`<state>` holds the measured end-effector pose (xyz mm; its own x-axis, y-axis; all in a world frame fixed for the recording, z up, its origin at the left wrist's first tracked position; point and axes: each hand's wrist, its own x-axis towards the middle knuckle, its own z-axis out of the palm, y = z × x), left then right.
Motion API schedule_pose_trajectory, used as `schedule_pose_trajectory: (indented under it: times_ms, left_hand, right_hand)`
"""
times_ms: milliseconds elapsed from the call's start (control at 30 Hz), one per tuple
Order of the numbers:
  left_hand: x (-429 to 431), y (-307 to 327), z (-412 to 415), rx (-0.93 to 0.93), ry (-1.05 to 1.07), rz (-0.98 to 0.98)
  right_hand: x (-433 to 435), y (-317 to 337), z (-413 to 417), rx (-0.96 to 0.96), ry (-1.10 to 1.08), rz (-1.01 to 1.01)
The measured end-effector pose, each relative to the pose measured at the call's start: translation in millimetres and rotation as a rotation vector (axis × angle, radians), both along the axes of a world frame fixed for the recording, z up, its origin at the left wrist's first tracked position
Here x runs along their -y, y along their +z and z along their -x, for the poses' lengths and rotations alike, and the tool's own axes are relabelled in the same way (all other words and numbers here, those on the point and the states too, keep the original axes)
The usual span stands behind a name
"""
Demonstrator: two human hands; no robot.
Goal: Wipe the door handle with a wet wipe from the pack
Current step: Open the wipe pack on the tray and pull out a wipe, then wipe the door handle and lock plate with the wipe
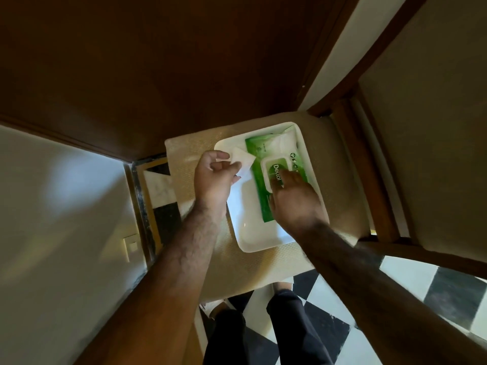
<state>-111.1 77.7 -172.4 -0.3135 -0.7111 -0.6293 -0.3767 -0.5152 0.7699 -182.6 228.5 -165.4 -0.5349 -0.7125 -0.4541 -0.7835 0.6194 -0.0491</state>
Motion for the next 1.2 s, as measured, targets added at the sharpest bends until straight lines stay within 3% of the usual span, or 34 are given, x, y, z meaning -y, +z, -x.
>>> schedule_pose_trajectory:
  times_ms: [67,100,200,267,467,733,933,1100,1200]
  left_hand:
    - [1,8,-5,-0.028,-0.033,0.022]
    - [1,14,-9,-0.057,-0.043,0.019]
    - [2,36,-18,-0.173,-0.037,-0.062]
    - [2,56,-24,-0.224,-0.037,-0.095]
    - [23,140,-50,-0.115,-0.181,0.113]
    - [74,265,-79,-0.092,-0.321,0.46]
    - [109,345,-103,-0.071,-0.299,0.425]
    - [134,407,-132,-0.139,-0.19,0.383]
    - [147,425,-144,-0.256,-0.106,0.249]
  right_hand:
    - [9,6,3,0.053,-0.043,0.017]
    - [15,13,5,0.178,-0.129,0.093]
    - [36,39,4,0.78,-0.609,0.555]
    - [46,59,-1,0.96,-0.828,0.779]
    - [70,126,-14,1.064,-0.981,0.925]
    - [119,249,-20,1.22,-0.834,0.941]
    - [144,331,-25,1.302,-0.702,0.847]
    - [169,397,-35,1.141,-0.603,0.743]
    - [186,427,-46,1.081,-0.478,0.701]
